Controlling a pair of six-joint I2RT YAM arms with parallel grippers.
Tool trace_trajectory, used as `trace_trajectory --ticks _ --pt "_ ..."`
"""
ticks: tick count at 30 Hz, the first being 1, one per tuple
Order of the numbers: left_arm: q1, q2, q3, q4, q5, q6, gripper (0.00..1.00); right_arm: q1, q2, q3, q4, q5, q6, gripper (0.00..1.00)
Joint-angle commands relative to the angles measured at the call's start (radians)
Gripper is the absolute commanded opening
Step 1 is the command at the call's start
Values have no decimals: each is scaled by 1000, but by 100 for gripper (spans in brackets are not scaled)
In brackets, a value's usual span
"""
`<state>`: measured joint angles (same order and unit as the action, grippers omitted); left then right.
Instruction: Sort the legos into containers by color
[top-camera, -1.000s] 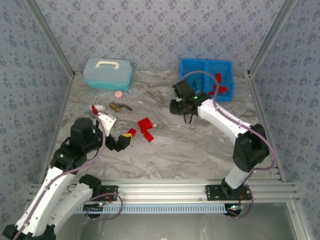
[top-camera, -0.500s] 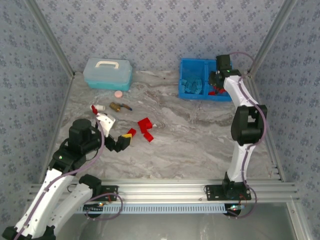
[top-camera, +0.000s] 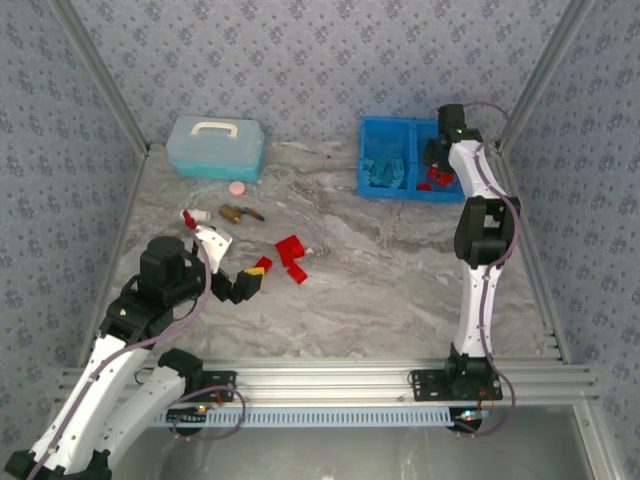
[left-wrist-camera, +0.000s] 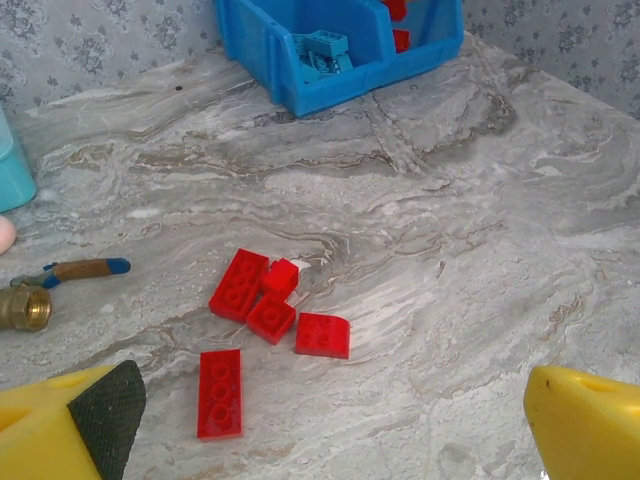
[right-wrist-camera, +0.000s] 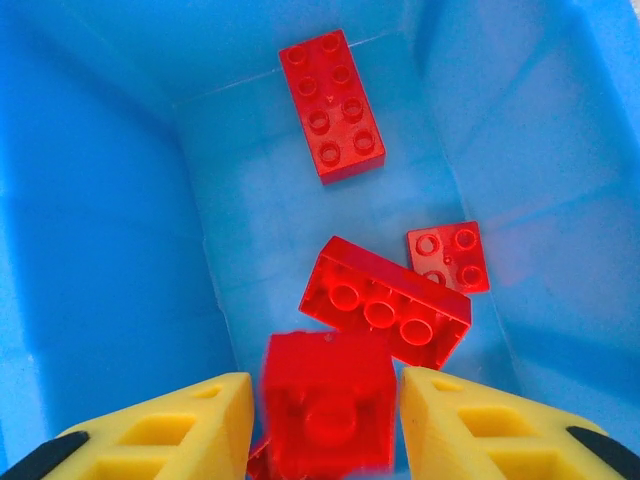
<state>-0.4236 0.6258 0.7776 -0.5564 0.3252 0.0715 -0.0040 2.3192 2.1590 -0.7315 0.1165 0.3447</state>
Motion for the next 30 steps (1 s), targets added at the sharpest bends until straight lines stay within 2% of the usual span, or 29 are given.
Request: trace_trajectory --ticks 1,6,10,14,18,21,25,30 --pt "1 6 -1 16 -3 24 99 4 -48 23 -38 -4 -19 48" --pt "0 6 -1 12 2 26 99 21 -139 -66 -11 0 -38 52" --pt "1 1 0 9 -3 26 99 70 -278 -250 56 -12 -43 50" --pt "0 -3 0 10 -8 25 99 185 -457 -499 156 0 -47 49" --pt "0 -1 1 10 -9 25 99 348 -563 -652 190 -21 -82 49" --pt "0 -2 2 7 -11 24 99 469 -589 -714 185 -33 -124 49" --pt "0 -1 1 6 -12 23 99 599 -575 -746 178 -58 -106 49" --pt "0 1 0 6 -15 25 99 731 -486 -723 201 -133 -70 48"
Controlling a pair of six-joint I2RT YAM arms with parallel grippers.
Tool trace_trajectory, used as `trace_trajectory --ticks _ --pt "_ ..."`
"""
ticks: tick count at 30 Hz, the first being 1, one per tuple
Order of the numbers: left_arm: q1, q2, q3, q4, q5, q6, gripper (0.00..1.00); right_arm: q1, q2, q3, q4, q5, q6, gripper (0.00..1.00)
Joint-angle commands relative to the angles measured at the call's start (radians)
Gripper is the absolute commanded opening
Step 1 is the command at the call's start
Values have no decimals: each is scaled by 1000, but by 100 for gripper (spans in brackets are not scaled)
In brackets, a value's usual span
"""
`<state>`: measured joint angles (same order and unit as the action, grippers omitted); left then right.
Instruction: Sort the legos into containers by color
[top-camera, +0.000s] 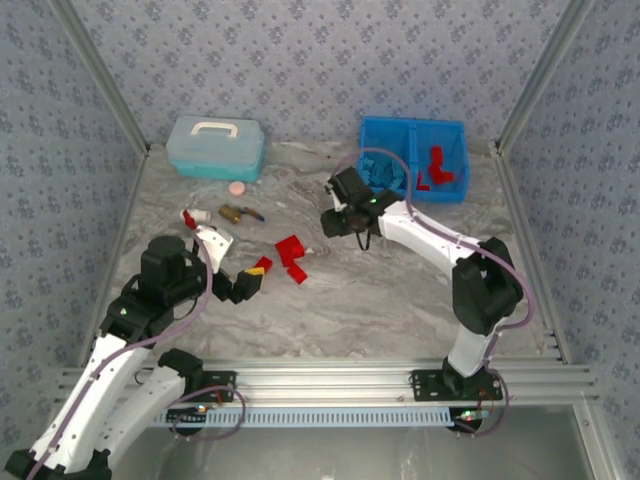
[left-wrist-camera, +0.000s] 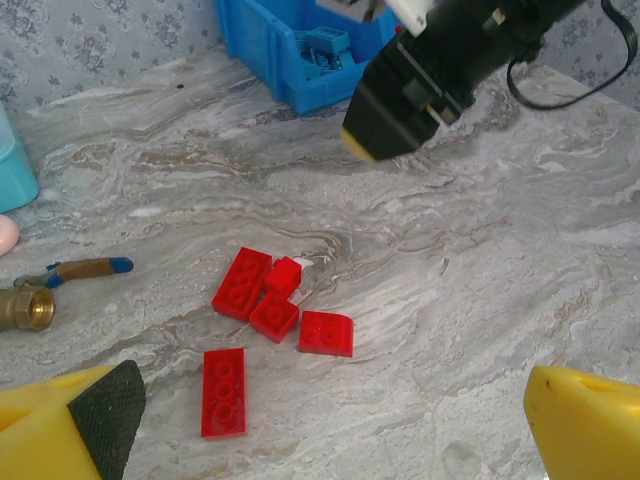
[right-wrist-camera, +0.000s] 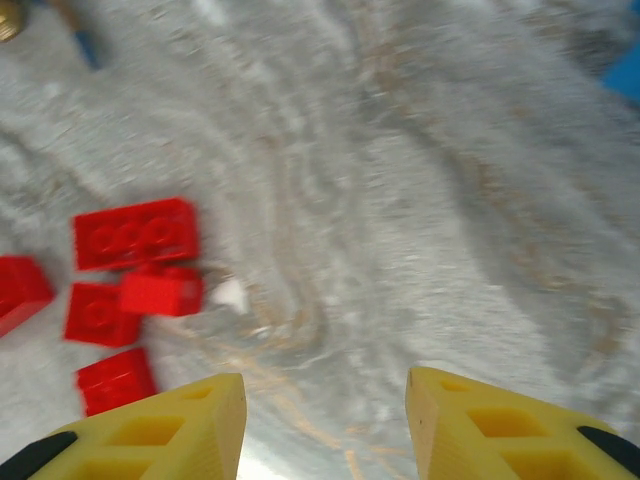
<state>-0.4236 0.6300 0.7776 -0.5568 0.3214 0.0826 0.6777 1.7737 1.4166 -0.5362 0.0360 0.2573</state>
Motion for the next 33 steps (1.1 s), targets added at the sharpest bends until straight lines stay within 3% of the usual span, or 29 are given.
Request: trace_trajectory --ticks 1,4,14,21,33 --pt "0 -3 0 6 -12 15 99 71 83 33 -2 -51 22 49" --pt "0 -3 1 4 -14 14 99 134 151 67 -1 -56 17 50" --pt "1 -4 0 1 -23 16 99 213 305 129 -13 -54 9 57" --pt "0 -3 1 -3 -31 14 99 248 364 143 -23 -25 0 50" --pt "0 -1 2 -5 -32 13 99 254 285 180 -50 -108 -21 54"
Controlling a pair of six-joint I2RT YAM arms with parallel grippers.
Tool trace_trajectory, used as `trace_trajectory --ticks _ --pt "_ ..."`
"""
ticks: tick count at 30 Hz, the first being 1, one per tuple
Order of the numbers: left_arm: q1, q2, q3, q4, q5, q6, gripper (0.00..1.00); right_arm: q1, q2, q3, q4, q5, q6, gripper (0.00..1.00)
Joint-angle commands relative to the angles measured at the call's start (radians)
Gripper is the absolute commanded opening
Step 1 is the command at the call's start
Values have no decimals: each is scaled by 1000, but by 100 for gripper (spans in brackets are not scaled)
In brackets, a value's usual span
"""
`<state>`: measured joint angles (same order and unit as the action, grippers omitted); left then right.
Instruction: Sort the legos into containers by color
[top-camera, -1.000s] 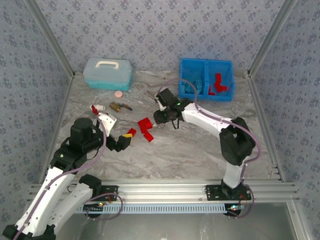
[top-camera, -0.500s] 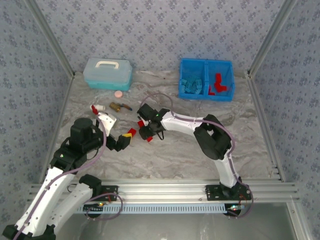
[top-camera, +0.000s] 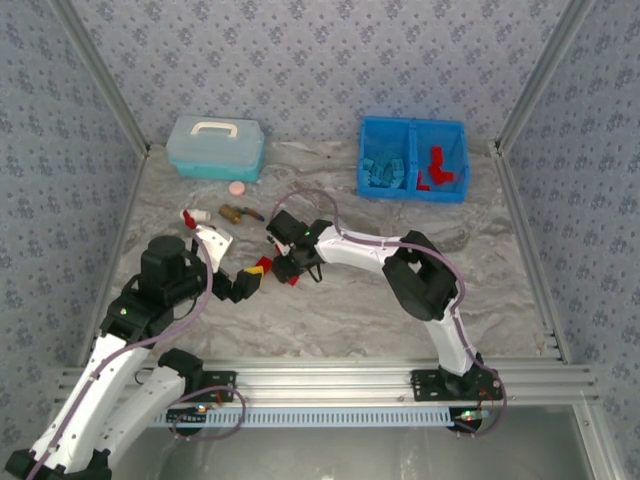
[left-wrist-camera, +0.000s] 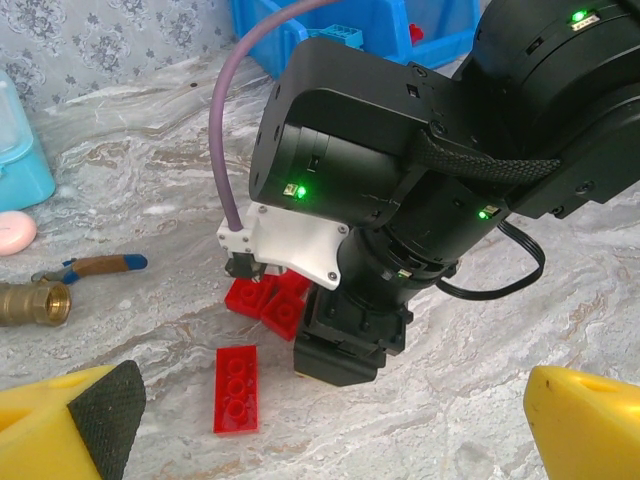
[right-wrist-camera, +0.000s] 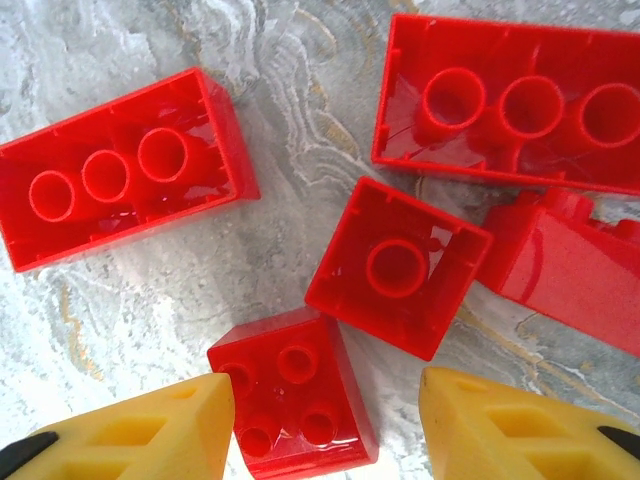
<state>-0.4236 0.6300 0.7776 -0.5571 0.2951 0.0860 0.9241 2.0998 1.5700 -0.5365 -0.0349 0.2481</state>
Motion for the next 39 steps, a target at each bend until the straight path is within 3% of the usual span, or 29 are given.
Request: trace_trajectory --ticks 1,13,18,24,31,39 --pt "0 0 1 -3 -5 9 99 10 -55 27 -45 -40 -12 54" --pt "0 0 3 -7 -5 8 99 26 34 42 -47 -37 -80 70" --pt "1 2 2 -6 -8 9 99 37 68 60 -60 -3 -98 63" --pt "0 2 2 -7 -7 9 99 48 81 72 -111 92 -103 31" --pt "0 3 2 -4 -5 9 99 11 -74 43 -90 74 -66 29" --pt "1 -2 0 -4 2 6 99 -219 -304 -62 -6 127 1 30"
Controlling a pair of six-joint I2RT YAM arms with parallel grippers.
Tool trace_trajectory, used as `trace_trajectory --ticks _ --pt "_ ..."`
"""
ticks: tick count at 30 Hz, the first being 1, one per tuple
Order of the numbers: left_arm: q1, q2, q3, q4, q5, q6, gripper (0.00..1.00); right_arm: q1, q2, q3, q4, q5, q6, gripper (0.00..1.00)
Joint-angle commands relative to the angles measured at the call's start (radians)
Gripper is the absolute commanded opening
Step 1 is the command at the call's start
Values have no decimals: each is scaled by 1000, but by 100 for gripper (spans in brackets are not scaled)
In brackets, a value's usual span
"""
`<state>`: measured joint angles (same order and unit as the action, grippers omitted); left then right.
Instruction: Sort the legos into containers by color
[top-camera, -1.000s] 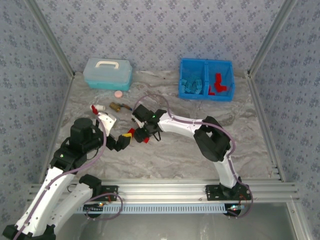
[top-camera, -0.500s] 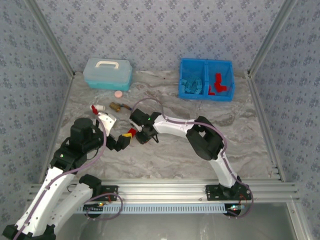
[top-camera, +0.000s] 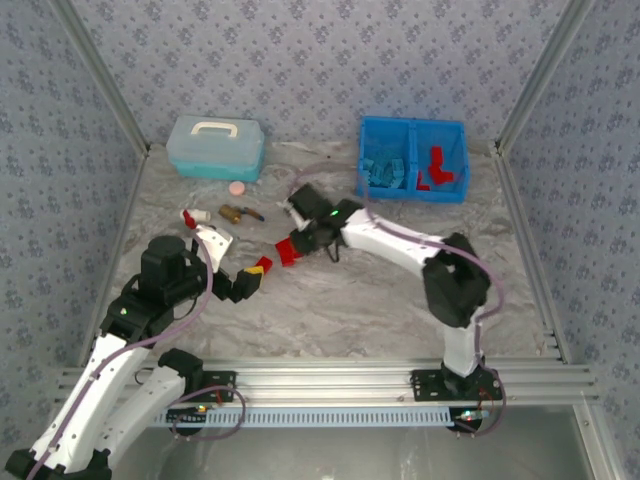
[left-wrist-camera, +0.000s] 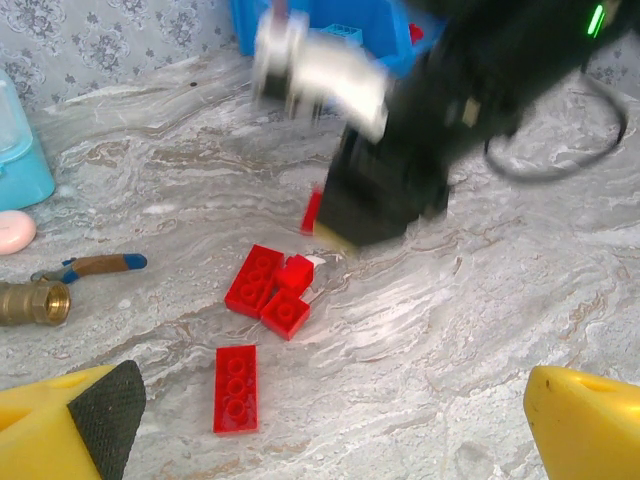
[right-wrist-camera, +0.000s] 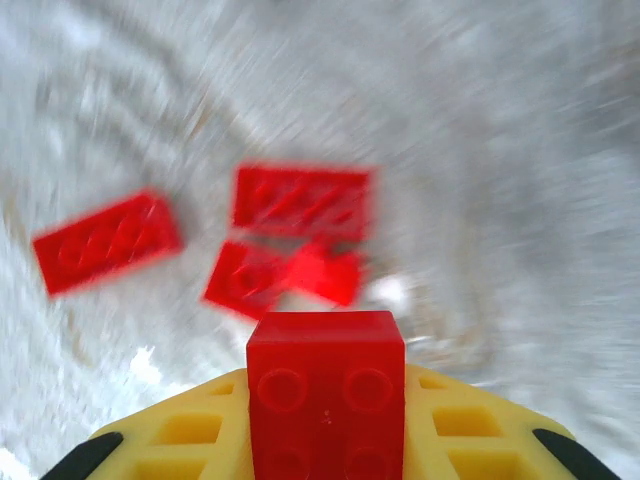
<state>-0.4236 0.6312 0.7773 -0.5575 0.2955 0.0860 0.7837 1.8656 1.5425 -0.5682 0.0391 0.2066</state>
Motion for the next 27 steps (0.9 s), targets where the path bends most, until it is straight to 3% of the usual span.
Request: trace_trajectory --ticks 1,7,17,27 --pt "0 -4 2 -4 2 6 99 -120 -86 -41 29 69 48 30" --pt "0 -2 1 -1 1 8 99 -358 -93 -24 75 126 43 31" --pt "0 4 0 0 -8 12 99 -659 142 227 45 159 67 31" --pt "0 31 2 1 -11 21 99 -768 370 481 -76 102 88 36"
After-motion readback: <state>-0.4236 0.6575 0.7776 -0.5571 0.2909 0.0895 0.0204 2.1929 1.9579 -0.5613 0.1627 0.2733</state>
